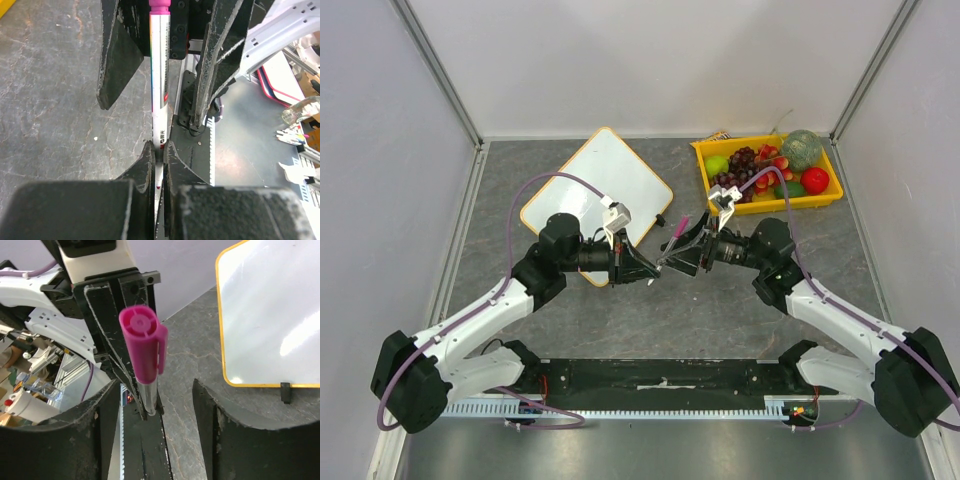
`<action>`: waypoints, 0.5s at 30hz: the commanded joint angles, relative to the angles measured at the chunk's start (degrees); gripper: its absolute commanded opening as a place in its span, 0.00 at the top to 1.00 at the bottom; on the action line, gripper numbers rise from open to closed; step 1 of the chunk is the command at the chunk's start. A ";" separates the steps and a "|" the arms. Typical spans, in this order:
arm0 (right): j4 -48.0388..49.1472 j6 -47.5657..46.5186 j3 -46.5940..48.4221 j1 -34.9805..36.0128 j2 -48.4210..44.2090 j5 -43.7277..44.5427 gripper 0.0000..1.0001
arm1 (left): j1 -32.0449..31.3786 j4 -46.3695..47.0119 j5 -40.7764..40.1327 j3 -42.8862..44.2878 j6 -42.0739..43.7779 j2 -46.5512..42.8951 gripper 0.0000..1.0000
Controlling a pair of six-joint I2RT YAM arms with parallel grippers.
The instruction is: Write a sentence on the whiteboard
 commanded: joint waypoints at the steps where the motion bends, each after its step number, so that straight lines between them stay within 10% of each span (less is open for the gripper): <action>1: 0.48 -1.69 3.52 -0.23 -0.98 -5.99 0.40 | -0.15 2.92 4.12 0.09 -1.34 -1.16 0.98; 15: -2.24 -2.92 3.96 -0.23 1.04 -9.95 0.64 | -0.15 0.98 5.61 0.44 -0.11 -1.07 0.98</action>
